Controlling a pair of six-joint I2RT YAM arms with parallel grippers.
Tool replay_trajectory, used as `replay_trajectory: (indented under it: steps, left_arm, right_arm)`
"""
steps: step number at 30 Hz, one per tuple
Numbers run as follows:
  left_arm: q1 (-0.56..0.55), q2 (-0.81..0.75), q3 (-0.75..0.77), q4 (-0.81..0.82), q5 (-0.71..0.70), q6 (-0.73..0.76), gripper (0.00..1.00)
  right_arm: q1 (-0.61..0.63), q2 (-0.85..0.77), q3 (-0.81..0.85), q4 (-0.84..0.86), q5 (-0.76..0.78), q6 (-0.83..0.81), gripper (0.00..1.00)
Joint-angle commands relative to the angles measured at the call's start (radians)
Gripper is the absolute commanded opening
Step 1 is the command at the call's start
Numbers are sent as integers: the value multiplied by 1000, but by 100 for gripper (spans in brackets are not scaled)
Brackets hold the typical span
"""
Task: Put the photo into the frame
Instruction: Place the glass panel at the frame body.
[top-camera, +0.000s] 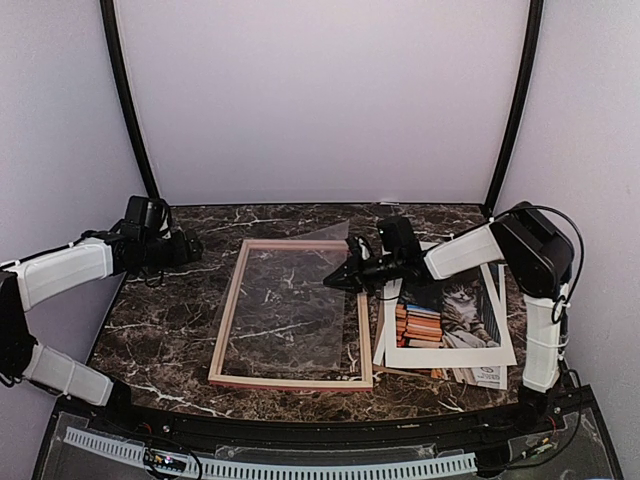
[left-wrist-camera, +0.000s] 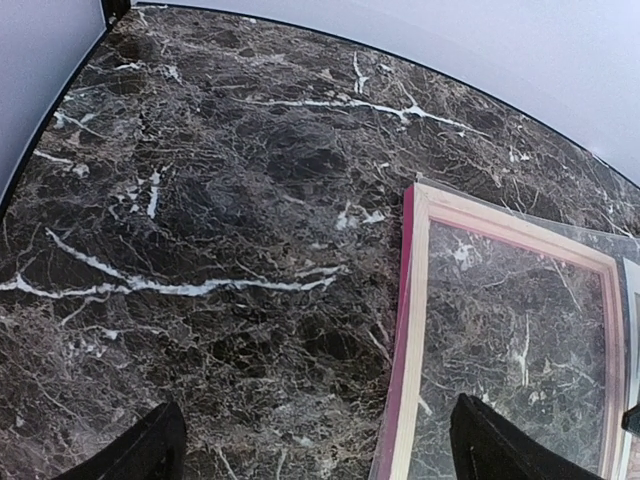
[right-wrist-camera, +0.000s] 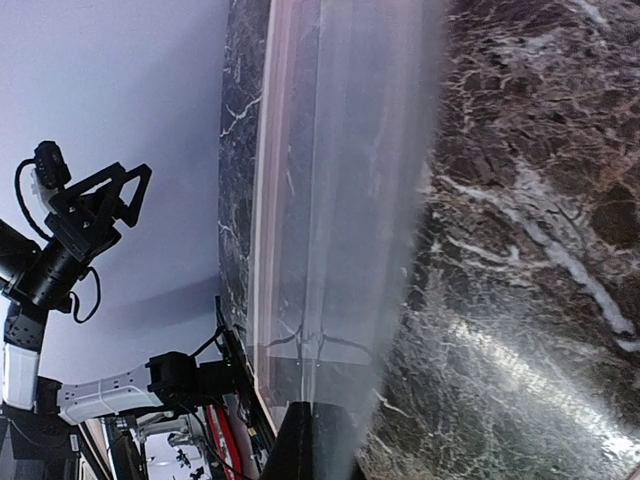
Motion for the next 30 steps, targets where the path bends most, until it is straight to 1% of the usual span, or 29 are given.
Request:
replay_trajectory:
  steps: [1,10,16,30]
  left_arm:
    - [-5,15,-17,32,63,14,95]
    - [-69,74,-1,44,58,30,95]
    - [-97,104,12,46,56,37,95]
    - [-119,144,26,49,62,36,95]
  right_arm:
    - [-13,-15,-4,-85,39,-99,0]
    - [-24,-4,30,-192,47,-189,0]
    - [-27,0,41,-220,27,-218,0]
    - [-28,11,75,-262,0,-251,0]
